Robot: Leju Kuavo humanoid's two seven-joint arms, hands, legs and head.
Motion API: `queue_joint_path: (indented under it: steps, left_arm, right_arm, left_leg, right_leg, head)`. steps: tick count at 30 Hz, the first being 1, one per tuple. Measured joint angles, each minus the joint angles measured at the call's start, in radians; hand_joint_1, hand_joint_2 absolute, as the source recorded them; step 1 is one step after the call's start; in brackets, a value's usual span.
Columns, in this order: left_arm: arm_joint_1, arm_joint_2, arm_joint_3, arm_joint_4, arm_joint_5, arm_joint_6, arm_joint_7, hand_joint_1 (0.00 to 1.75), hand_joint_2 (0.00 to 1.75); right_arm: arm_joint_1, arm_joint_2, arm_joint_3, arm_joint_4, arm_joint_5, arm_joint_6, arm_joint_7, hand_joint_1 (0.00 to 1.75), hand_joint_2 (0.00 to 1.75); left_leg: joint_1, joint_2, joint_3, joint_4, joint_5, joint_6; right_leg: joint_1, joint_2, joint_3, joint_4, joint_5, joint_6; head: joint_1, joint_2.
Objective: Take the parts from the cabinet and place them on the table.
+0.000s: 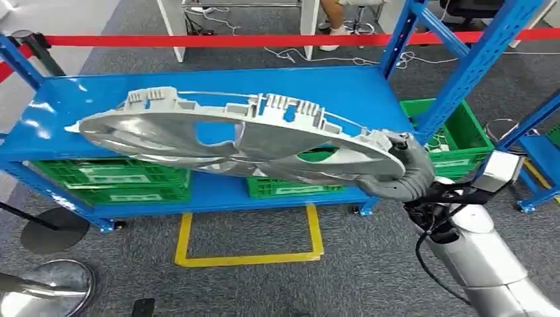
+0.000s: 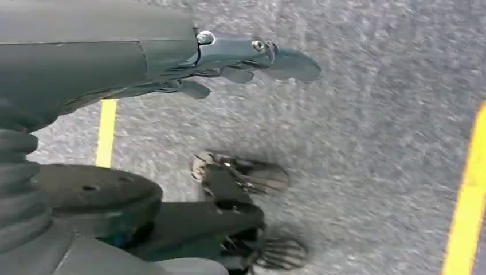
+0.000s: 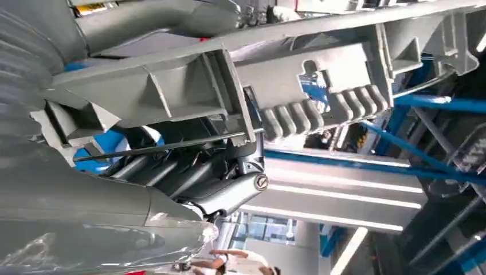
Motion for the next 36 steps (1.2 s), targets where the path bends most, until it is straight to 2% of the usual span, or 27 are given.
queue_joint_path:
  steps: [1, 2, 3, 4, 6, 7, 8, 9, 11, 12, 13, 14, 16, 17, 18, 20, 21, 22, 23, 24, 25, 28, 29, 30, 33, 34, 36]
  left_arm:
    - [-0.002, 0.001, 0.000, 0.000, 0.000, 0.001, 0.001, 0.00, 1.75]
    - [-0.003, 0.001, 0.000, 0.000, 0.000, 0.001, 0.001, 0.00, 1.75]
    - [-0.004, 0.002, 0.000, 0.000, 0.002, 0.002, 0.001, 0.00, 1.75]
    - [-0.004, 0.003, 0.000, 0.000, 0.002, 0.002, 0.001, 0.00, 1.75]
    - [-0.004, 0.003, 0.000, 0.000, 0.002, 0.003, 0.001, 0.00, 1.75]
    - [-0.004, 0.003, 0.000, 0.000, 0.002, 0.003, -0.002, 0.00, 1.75]
    - [-0.005, 0.003, 0.000, 0.000, 0.003, -0.001, -0.005, 0.00, 1.75]
    - [-0.005, 0.003, 0.000, 0.000, 0.004, -0.004, -0.007, 0.00, 1.75]
    - [-0.006, 0.005, 0.001, 0.000, 0.005, -0.005, -0.009, 0.00, 1.75]
    - [-0.006, 0.005, 0.001, 0.000, 0.005, -0.005, -0.010, 0.00, 1.75]
    - [-0.005, 0.006, 0.001, 0.000, 0.006, -0.005, -0.010, 0.00, 1.75]
    - [-0.004, 0.006, 0.001, 0.000, 0.008, -0.004, -0.010, 0.00, 1.75]
    - [-0.002, 0.006, 0.001, 0.000, 0.013, -0.002, -0.010, 0.00, 1.75]
    - [-0.003, 0.006, 0.001, 0.000, 0.014, -0.001, -0.010, 0.00, 1.75]
    - [-0.004, 0.006, 0.001, 0.000, 0.014, 0.000, -0.010, 0.00, 1.75]
    - [-0.004, 0.006, 0.001, 0.000, 0.015, 0.000, -0.008, 0.00, 1.75]
    - [-0.004, 0.006, 0.001, 0.000, 0.016, 0.000, -0.008, 0.00, 1.75]
    - [-0.004, 0.006, 0.001, 0.000, 0.016, 0.000, -0.007, 0.00, 1.75]
    - [-0.006, 0.006, 0.001, 0.000, 0.016, 0.001, -0.006, 0.00, 1.75]
    - [-0.008, 0.006, 0.001, 0.000, 0.017, 0.002, -0.006, 0.00, 1.75]
    - [-0.011, 0.006, 0.001, 0.000, 0.016, 0.002, -0.006, 0.00, 1.75]
    - [-0.008, 0.006, 0.000, 0.000, 0.016, 0.005, -0.006, 0.00, 1.75]
    - [-0.005, 0.006, 0.001, 0.000, 0.018, 0.006, -0.005, 0.00, 1.75]
    - [-0.004, 0.006, 0.001, 0.000, 0.018, 0.006, -0.005, 0.00, 1.75]
    - [-0.004, 0.006, 0.000, 0.000, 0.018, 0.005, -0.005, 0.00, 1.75]
    - [-0.002, 0.006, 0.000, 0.000, 0.018, 0.005, -0.005, 0.00, 1.75]
    - [-0.001, 0.006, 0.000, 0.000, 0.018, 0.005, -0.005, 0.00, 1.75]
  right_arm:
    - [-0.001, 0.000, 0.000, 0.000, 0.000, 0.000, 0.000, 1.75, 1.75]
    - [-0.001, 0.000, 0.000, 0.002, -0.001, 0.000, 0.000, 1.75, 1.75]
    - [-0.001, 0.000, 0.000, 0.003, -0.001, 0.000, 0.000, 1.75, 1.75]
    - [0.000, 0.000, 0.000, 0.004, -0.001, 0.000, 0.000, 1.75, 1.75]
    - [-0.001, 0.000, 0.000, 0.004, -0.001, 0.000, 0.000, 1.75, 1.75]
    - [-0.003, 0.000, 0.000, 0.004, -0.009, 0.006, 0.004, 1.75, 1.75]
    - [-0.009, 0.000, -0.001, 0.004, -0.026, 0.018, 0.013, 1.75, 1.75]
    - [-0.015, 0.000, -0.002, 0.004, -0.051, 0.031, 0.025, 1.75, 1.75]
    - [-0.019, 0.000, -0.005, 0.009, -0.098, 0.047, 0.038, 1.75, 1.75]
    - [-0.019, 0.001, -0.008, 0.011, -0.112, 0.050, 0.040, 1.75, 1.75]
    - [-0.020, 0.002, -0.009, 0.013, -0.114, 0.050, 0.043, 1.75, 1.75]
    - [-0.022, 0.002, -0.009, 0.015, -0.109, 0.045, 0.045, 1.75, 1.75]
    - [-0.023, 0.002, -0.009, 0.017, -0.077, 0.019, 0.049, 1.75, 1.75]
    - [-0.022, 0.002, -0.009, 0.018, -0.068, 0.011, 0.052, 1.75, 1.75]
    - [-0.021, 0.002, -0.009, 0.021, -0.060, 0.002, 0.053, 1.75, 1.75]
    - [-0.021, 0.002, -0.009, 0.027, -0.056, -0.001, 0.054, 1.75, 1.75]
    - [-0.021, 0.002, -0.010, 0.031, -0.056, -0.001, 0.055, 1.75, 1.75]
    - [-0.021, 0.002, -0.010, 0.035, -0.056, 0.000, 0.058, 1.75, 1.75]
    - [-0.022, 0.002, -0.010, 0.039, -0.055, 0.005, 0.062, 1.75, 1.75]
    - [-0.022, 0.000, -0.010, 0.041, -0.053, 0.011, 0.061, 1.75, 1.75]
    - [-0.021, -0.003, -0.010, 0.043, -0.049, 0.020, 0.057, 1.75, 1.75]
    - [-0.014, -0.010, -0.010, 0.056, -0.044, 0.027, 0.038, 1.75, 1.75]
    - [-0.012, -0.015, -0.010, 0.059, -0.043, 0.030, 0.037, 1.75, 1.75]
    - [-0.012, -0.016, -0.009, 0.063, -0.042, 0.031, 0.037, 1.75, 1.75]
    - [-0.008, -0.020, -0.010, 0.071, -0.040, 0.031, 0.030, 1.75, 1.75]
    - [-0.005, -0.021, -0.010, 0.073, -0.036, 0.031, 0.026, 1.75, 1.75]
    - [0.000, -0.022, -0.012, 0.075, -0.016, 0.030, 0.013, 1.75, 1.75]
  left_leg:
    - [-0.003, 0.000, -0.012, 0.000, 0.011, 0.003]
    - [-0.006, 0.000, -0.024, 0.000, 0.022, 0.005]
    - [-0.009, 0.000, -0.037, 0.001, 0.033, 0.006]
    - [-0.012, 0.000, -0.051, 0.002, 0.044, 0.005]
    - [-0.015, 0.000, -0.076, 0.003, 0.064, 0.004]
    - [-0.016, -0.001, -0.086, 0.005, 0.074, 0.001]
    - [-0.018, -0.001, -0.094, 0.006, 0.082, -0.004]
    - [-0.020, -0.001, -0.097, 0.009, 0.090, -0.008]
    - [-0.015, 0.000, -0.102, 0.002, 0.114, -0.017]
    - [-0.014, 0.000, -0.108, 0.001, 0.124, -0.023]
    - [-0.015, -0.001, -0.117, 0.004, 0.118, -0.030]
    - [-0.016, -0.002, -0.128, 0.023, 0.071, -0.036]
    - [-0.011, -0.001, -0.160, 0.157, -0.061, -0.046]
    - [-0.010, -0.001, -0.177, 0.238, -0.107, -0.049]
    - [-0.009, -0.001, -0.186, 0.307, -0.122, -0.051]
    - [-0.008, -0.001, -0.159, 0.333, -0.057, -0.053]
    - [-0.007, -0.001, -0.127, 0.300, -0.013, -0.052]
    - [-0.007, -0.001, -0.073, 0.232, 0.012, -0.050]
    - [-0.006, -0.001, 0.002, 0.134, -0.011, -0.047]
    - [-0.008, -0.001, 0.084, 0.013, -0.063, -0.042]
    - [-0.009, -0.002, 0.094, -0.020, -0.080, -0.030]
    - [-0.010, 0.000, 0.072, -0.015, -0.057, -0.007]
    - [-0.007, 0.002, 0.068, -0.015, -0.048, 0.001]
    - [-0.007, 0.002, 0.061, -0.015, -0.040, 0.009]
    - [-0.009, 0.002, 0.033, -0.012, -0.018, 0.011]
    - [-0.010, 0.002, 0.025, -0.011, -0.013, 0.010]
    - [-0.009, 0.001, 0.015, -0.005, -0.007, 0.006]
  right_leg:
    - [0.001, 0.000, -0.017, 0.088, -0.060, 0.002]
    - [0.002, 0.000, -0.029, 0.166, -0.097, 0.001]
    - [0.004, 0.000, -0.029, 0.221, -0.100, -0.001]
    - [0.005, 0.000, -0.014, 0.235, -0.069, -0.004]
    - [0.010, 0.001, 0.069, 0.154, 0.007, -0.015]
    - [0.014, 0.001, 0.139, 0.064, 0.016, -0.022]
    - [0.017, 0.002, 0.203, -0.040, -0.039, -0.029]
    - [0.020, 0.003, 0.261, -0.129, -0.070, -0.026]
    - [0.026, 0.004, 0.244, -0.113, -0.055, -0.026]
    - [0.027, 0.004, 0.232, -0.109, -0.049, -0.033]
    - [0.016, 0.000, 0.217, -0.114, -0.034, -0.043]
    - [0.017, -0.001, 0.206, -0.113, -0.023, -0.053]
    - [0.016, -0.001, 0.174, -0.112, 0.005, -0.062]
    - [0.016, -0.001, 0.158, -0.111, 0.017, -0.061]
    - [0.016, -0.002, 0.141, -0.109, 0.029, -0.060]
    - [0.016, -0.004, 0.108, -0.105, 0.052, -0.058]
    - [0.016, -0.004, 0.090, -0.102, 0.062, -0.057]
    - [0.015, -0.003, 0.074, -0.100, 0.072, -0.053]
    - [0.016, 0.000, 0.063, -0.097, 0.083, -0.048]
    - [0.020, 0.000, 0.054, -0.091, 0.089, -0.042]
    - [0.021, -0.001, 0.050, -0.090, 0.101, -0.037]
    - [0.018, -0.002, 0.044, -0.103, 0.130, -0.021]
    - [0.015, -0.001, 0.027, -0.087, 0.104, -0.015]
    - [0.015, -0.001, 0.012, -0.033, 0.056, -0.010]
    - [0.015, -0.001, -0.065, 0.211, -0.062, -0.002]
    - [0.015, -0.001, -0.060, 0.225, -0.068, -0.003]
    - [0.014, -0.001, 0.023, 0.121, -0.026, -0.006]
  head:
    - [0.000, 0.000]
    - [0.000, 0.000]
    - [0.000, 0.000]
    - [0.000, 0.000]
    - [-0.001, 0.000]
    - [-0.001, 0.000]
    - [0.000, 0.000]
    - [-0.003, 0.000]
    - [0.000, 0.000]
    - [-0.004, 0.000]
    - [0.000, 0.000]
    - [-0.002, 0.000]
    - [-0.008, 0.000]
    - [-0.008, 0.000]
    - [-0.008, 0.000]
    - [-0.008, 0.000]
    - [-0.008, 0.000]
    - [-0.008, 0.000]
    - [-0.009, 0.000]
    - [-0.008, 0.000]
    - [-0.006, 0.000]
    - [-0.007, 0.000]
    - [-0.008, 0.000]
    - [0.000, 0.000]
    - [0.001, 0.000]
    - [0.001, 0.000]
    - [0.001, 0.000]
